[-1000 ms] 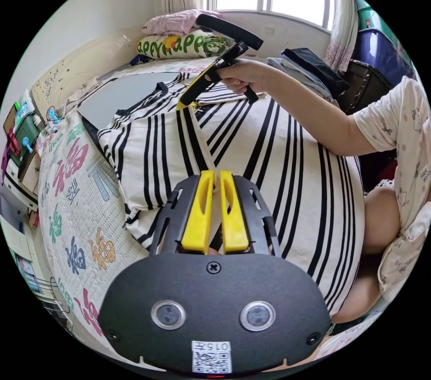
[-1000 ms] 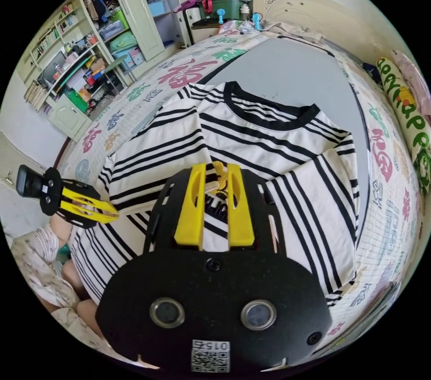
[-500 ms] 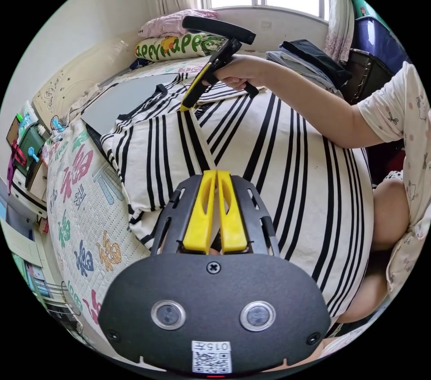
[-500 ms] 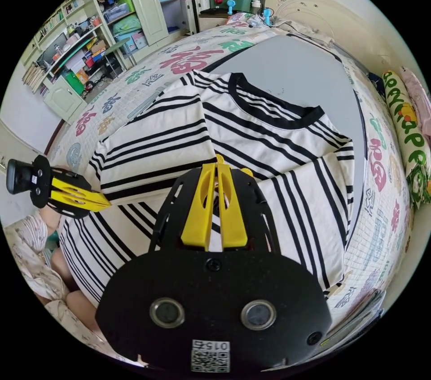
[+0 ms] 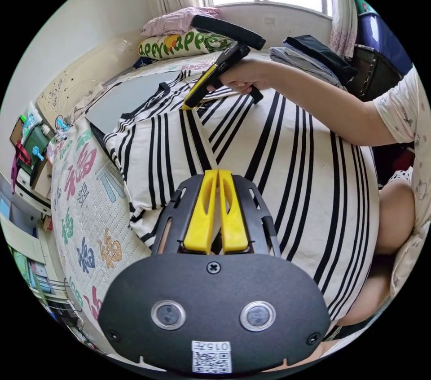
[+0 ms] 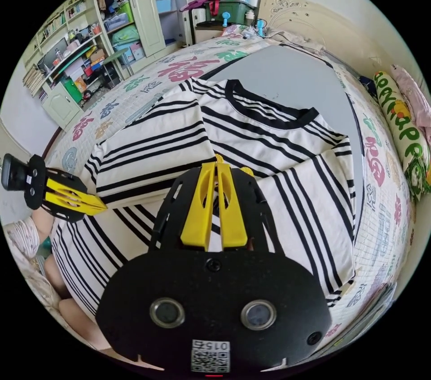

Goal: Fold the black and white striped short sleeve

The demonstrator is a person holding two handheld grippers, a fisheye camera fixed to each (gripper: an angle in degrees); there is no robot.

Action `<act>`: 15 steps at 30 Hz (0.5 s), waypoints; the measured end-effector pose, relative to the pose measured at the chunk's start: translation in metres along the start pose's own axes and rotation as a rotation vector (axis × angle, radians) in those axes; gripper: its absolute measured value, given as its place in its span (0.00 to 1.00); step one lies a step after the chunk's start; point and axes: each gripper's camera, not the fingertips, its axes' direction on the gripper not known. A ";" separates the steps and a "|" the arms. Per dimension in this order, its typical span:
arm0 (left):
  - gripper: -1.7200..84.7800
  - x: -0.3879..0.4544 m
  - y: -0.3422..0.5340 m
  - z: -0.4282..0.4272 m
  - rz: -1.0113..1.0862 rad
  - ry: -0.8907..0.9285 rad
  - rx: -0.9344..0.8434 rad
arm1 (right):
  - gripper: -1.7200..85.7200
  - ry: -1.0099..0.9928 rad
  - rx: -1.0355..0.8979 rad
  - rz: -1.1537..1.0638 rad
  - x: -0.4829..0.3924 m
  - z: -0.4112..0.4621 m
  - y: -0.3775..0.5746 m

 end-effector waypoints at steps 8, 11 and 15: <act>0.09 0.009 -0.029 0.003 -0.054 0.016 -0.024 | 0.02 -0.162 -0.015 0.049 0.025 -0.051 -0.043; 0.12 -0.019 -0.041 -0.022 -0.104 0.060 0.081 | 0.05 -0.229 0.167 0.129 0.083 -0.109 -0.041; 0.13 -0.090 -0.079 -0.043 -0.274 -0.134 0.222 | 0.09 -0.062 0.296 0.198 0.140 -0.163 -0.056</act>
